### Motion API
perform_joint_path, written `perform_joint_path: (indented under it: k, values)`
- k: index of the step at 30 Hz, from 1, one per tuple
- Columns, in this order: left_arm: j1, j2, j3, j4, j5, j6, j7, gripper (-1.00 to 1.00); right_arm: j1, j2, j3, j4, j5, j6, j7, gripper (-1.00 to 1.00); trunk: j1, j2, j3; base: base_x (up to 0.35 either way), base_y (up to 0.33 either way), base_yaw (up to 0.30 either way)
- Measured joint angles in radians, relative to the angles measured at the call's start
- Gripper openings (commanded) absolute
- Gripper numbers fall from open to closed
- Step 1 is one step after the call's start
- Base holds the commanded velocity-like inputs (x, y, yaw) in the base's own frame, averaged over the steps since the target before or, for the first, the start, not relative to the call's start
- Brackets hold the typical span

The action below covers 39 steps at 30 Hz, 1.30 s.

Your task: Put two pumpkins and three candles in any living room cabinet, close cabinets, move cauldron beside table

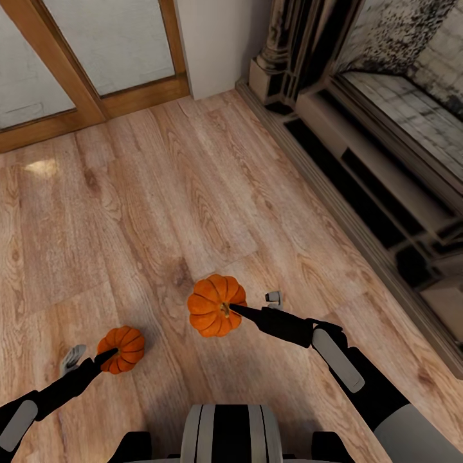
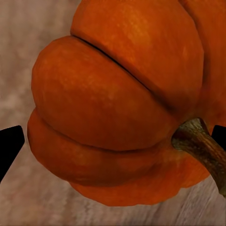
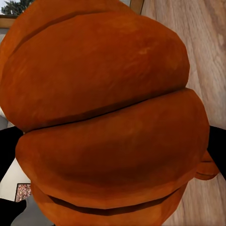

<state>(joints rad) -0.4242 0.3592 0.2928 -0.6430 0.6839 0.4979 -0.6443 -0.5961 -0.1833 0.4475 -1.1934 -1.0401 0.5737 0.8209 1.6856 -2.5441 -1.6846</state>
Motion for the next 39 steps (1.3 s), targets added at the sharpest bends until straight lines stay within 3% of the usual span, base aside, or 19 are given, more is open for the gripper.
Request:
perform_joint_path:
  k: [25,39]
  values:
    - [0.000,0.001,0.000,0.000,-0.001,0.003,-0.010,-1.00,0.000,0.000,-0.001,0.002,0.000,0.000,0.000,-1.00,0.000,0.000,0.000,0.000,0.000,0.000]
    - [0.000,0.005,-0.001,-0.008,0.002,0.007,-0.017,-1.00,0.000,0.000,-0.001,0.001,-0.002,0.001,-0.001,-1.00,-0.006,0.003,0.054,0.000,0.000,0.000]
